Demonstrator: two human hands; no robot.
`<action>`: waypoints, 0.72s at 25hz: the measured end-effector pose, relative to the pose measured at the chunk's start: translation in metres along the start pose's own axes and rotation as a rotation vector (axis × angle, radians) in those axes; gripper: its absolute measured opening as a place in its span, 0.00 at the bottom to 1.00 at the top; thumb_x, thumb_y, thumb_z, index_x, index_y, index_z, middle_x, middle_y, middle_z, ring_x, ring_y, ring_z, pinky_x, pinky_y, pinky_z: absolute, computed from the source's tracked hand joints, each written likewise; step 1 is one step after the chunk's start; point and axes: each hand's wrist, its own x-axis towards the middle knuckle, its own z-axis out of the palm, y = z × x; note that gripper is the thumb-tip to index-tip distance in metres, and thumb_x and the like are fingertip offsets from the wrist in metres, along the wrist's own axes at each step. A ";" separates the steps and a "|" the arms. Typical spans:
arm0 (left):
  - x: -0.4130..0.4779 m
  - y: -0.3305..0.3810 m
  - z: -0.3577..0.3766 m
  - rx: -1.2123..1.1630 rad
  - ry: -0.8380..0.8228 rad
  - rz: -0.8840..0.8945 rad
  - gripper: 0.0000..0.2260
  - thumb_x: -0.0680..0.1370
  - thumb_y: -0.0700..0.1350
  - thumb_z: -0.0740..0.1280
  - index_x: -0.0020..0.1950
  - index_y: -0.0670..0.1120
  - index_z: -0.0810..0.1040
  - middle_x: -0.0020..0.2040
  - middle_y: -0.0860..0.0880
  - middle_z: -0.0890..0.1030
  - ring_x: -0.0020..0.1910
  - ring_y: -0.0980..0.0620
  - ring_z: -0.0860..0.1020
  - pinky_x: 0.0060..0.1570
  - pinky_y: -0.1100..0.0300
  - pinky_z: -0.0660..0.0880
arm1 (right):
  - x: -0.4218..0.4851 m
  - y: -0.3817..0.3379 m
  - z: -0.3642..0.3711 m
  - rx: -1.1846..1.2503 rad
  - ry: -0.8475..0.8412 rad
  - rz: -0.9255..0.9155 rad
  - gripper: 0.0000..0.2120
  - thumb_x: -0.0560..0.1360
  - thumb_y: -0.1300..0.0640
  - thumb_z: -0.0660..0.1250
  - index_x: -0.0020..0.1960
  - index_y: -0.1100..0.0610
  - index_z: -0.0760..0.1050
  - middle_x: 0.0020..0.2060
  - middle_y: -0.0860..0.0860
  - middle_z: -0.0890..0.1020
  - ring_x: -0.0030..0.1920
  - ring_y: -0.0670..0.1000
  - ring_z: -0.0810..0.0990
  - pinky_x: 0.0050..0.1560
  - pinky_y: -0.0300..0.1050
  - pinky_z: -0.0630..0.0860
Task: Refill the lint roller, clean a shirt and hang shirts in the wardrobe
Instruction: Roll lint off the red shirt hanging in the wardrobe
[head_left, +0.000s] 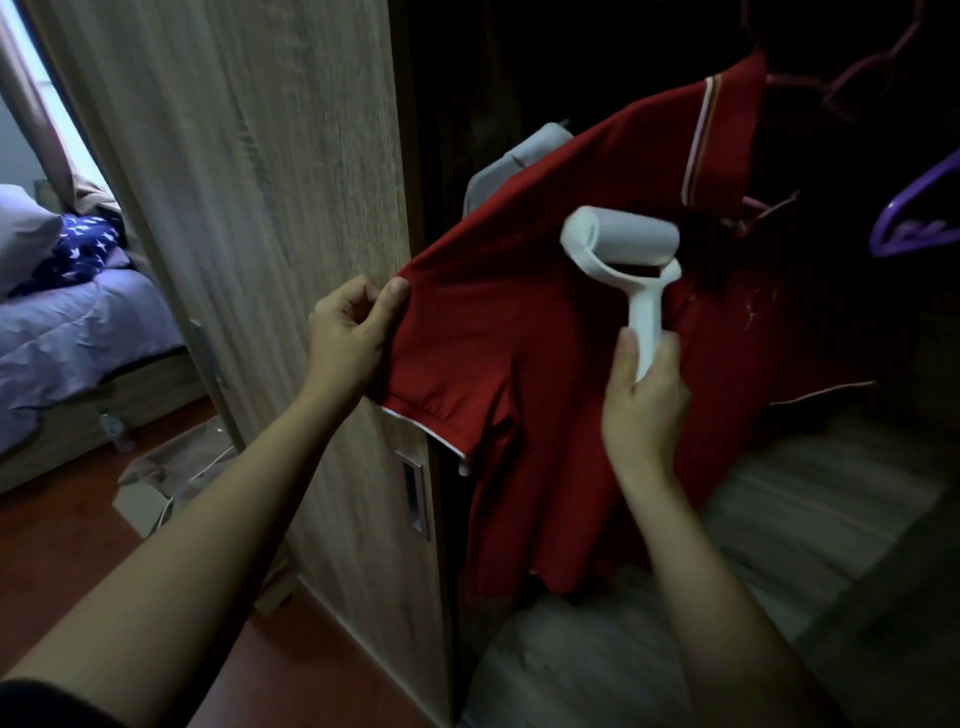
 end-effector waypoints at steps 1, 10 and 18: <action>0.000 -0.001 0.000 0.000 0.004 -0.005 0.18 0.72 0.58 0.65 0.30 0.48 0.66 0.28 0.47 0.66 0.29 0.53 0.64 0.28 0.60 0.61 | 0.000 0.007 0.002 -0.008 -0.011 -0.014 0.13 0.79 0.53 0.59 0.49 0.65 0.69 0.32 0.60 0.77 0.29 0.57 0.73 0.28 0.42 0.58; 0.000 -0.002 -0.001 0.004 -0.008 -0.012 0.19 0.72 0.59 0.65 0.30 0.47 0.66 0.30 0.43 0.69 0.31 0.50 0.66 0.31 0.58 0.64 | -0.143 0.146 0.014 -0.427 -0.430 0.368 0.15 0.77 0.53 0.63 0.51 0.66 0.73 0.37 0.68 0.82 0.39 0.67 0.81 0.37 0.54 0.75; 0.001 -0.003 0.000 -0.011 0.003 -0.023 0.19 0.72 0.61 0.66 0.27 0.52 0.68 0.28 0.46 0.68 0.29 0.51 0.65 0.30 0.58 0.63 | -0.002 0.111 -0.021 -0.210 0.077 0.238 0.16 0.79 0.53 0.58 0.51 0.67 0.72 0.41 0.70 0.80 0.40 0.66 0.79 0.37 0.50 0.69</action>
